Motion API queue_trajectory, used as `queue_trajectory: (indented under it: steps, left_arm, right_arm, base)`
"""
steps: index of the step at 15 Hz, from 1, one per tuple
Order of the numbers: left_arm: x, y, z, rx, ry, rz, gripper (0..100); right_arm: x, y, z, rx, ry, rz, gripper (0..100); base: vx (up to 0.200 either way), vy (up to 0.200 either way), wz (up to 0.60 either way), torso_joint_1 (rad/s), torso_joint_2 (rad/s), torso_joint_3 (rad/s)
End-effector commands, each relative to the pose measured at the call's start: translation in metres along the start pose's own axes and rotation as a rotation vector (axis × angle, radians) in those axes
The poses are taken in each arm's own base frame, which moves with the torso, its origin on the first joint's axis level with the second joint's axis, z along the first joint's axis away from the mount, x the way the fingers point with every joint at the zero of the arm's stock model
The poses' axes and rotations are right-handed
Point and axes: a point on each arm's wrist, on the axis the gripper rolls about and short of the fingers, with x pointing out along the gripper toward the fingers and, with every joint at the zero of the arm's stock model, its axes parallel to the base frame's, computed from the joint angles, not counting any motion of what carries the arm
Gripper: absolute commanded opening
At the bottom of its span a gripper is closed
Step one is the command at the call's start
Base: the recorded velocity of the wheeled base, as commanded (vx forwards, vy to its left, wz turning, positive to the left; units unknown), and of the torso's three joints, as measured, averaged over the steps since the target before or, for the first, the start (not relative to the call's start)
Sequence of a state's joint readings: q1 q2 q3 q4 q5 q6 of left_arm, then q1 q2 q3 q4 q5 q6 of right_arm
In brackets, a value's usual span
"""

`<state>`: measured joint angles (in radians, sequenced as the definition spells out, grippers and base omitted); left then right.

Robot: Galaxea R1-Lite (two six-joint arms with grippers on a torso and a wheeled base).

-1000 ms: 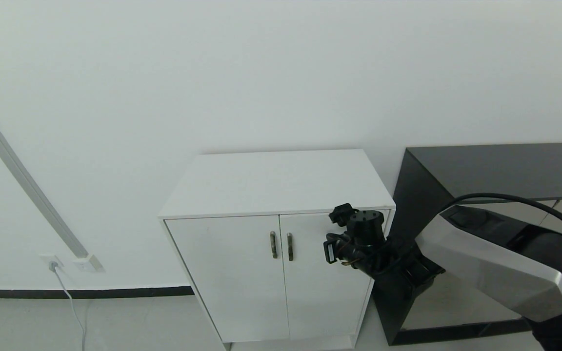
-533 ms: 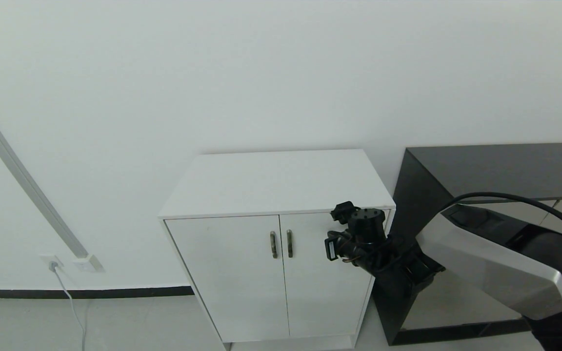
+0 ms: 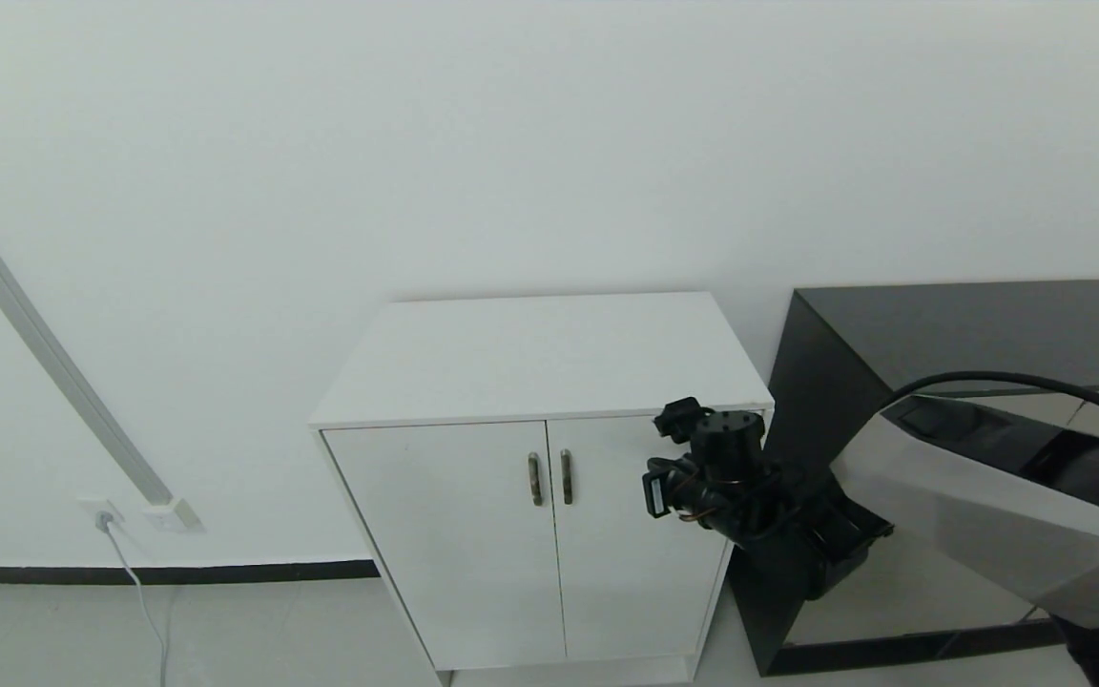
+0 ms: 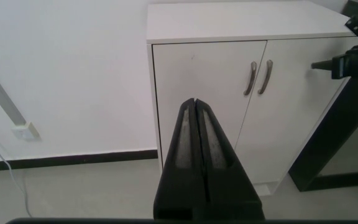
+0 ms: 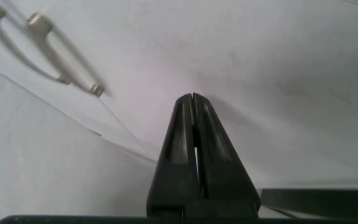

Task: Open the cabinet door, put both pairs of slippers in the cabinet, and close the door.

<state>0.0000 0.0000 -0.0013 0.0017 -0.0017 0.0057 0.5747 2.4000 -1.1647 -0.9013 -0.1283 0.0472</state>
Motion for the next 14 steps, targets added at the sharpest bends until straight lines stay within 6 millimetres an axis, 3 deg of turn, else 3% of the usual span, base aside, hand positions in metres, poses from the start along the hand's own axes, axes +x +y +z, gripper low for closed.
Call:
queue_trajectory:
  steps: [1,4,6,10,14]
  left_arm:
    - [0.000,0.000,0.000,0.000,0.000,0.000,0]
    - [0.000,0.000,0.000,0.000,0.000,0.002,0]
    - [0.000,0.000,0.000,-0.001,0.000,0.002,0]
    - [0.000,0.000,0.000,-0.001,0.000,0.002,0]
    - [0.000,0.000,0.000,-0.001,0.000,0.002,0]
  right_arm:
    - [-0.039,-0.003,0.020,0.004,-0.035,0.003,0]
    - [-0.085,-0.013,0.026,0.010,-0.041,-0.008,0]
    - [-0.120,-0.031,0.030,0.021,-0.043,-0.068,0]
    - [-0.171,-0.059,0.032,0.046,-0.051,-0.197,0]
    - [-0.220,-0.073,0.025,0.059,-0.055,-0.247,0]
  base:
    - [0.000,0.000,0.00,0.000,0.00,0.000]
    - [0.000,0.000,0.00,0.000,0.00,0.000]
    - [0.000,0.000,0.00,0.000,0.00,0.000]
    - [0.000,0.000,0.00,0.000,0.00,0.000]
    - [0.000,0.000,0.00,0.000,0.00,0.000]
